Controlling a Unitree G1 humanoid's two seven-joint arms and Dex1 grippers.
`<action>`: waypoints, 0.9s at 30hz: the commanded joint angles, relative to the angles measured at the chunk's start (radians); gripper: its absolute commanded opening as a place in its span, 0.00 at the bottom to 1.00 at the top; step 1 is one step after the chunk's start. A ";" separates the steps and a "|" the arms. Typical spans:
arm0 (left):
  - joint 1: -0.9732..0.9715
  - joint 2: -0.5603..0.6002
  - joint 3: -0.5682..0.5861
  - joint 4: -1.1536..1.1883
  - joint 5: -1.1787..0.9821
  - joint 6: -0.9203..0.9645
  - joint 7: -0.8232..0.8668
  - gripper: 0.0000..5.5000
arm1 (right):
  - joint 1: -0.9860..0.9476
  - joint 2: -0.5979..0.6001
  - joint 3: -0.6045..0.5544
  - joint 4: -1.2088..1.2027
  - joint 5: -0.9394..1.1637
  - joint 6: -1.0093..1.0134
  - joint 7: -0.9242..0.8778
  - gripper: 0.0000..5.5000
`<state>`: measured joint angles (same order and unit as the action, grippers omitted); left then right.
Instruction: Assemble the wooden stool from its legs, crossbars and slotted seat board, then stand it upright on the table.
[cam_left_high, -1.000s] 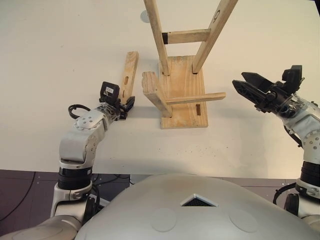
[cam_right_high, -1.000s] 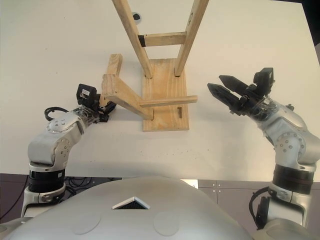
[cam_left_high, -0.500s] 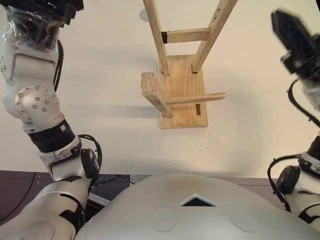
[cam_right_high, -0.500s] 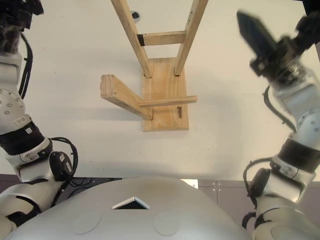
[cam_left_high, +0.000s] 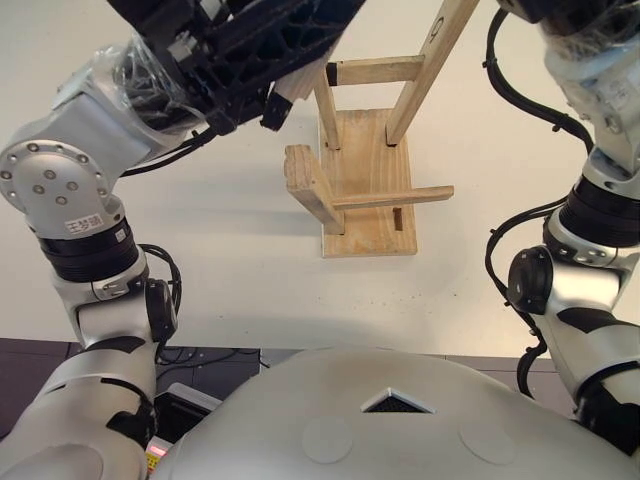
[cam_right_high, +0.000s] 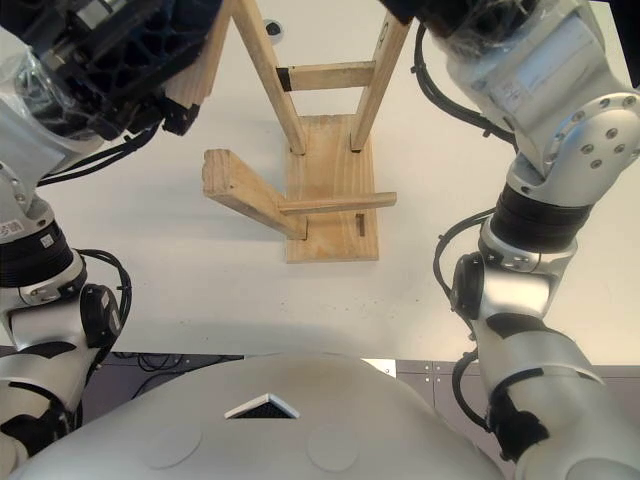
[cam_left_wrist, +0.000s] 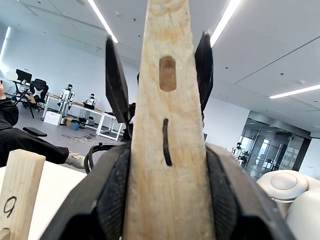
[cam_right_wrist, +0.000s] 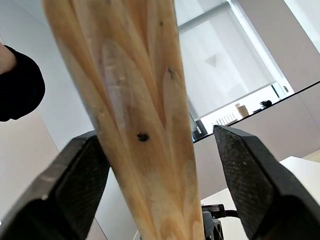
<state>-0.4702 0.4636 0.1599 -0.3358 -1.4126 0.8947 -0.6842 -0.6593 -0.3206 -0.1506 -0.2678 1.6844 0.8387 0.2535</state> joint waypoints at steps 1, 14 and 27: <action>-0.001 -0.001 -0.005 -0.011 0.004 -0.001 0.006 0.36 | -0.023 0.011 0.016 -0.007 0.022 0.002 -0.012 0.50; 0.053 0.056 0.037 0.041 0.000 0.026 0.016 0.60 | 0.033 -0.027 -0.019 0.018 -0.056 -0.019 0.037 0.38; 0.338 0.099 0.152 0.027 0.111 -0.021 0.003 0.80 | 0.396 -0.224 -0.106 0.107 -0.486 -0.087 0.349 0.37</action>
<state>-0.1513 0.5632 0.3084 -0.2877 -1.3155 0.8851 -0.6805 -0.2960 -0.5290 -0.2908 -0.1608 1.2633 0.7752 0.5501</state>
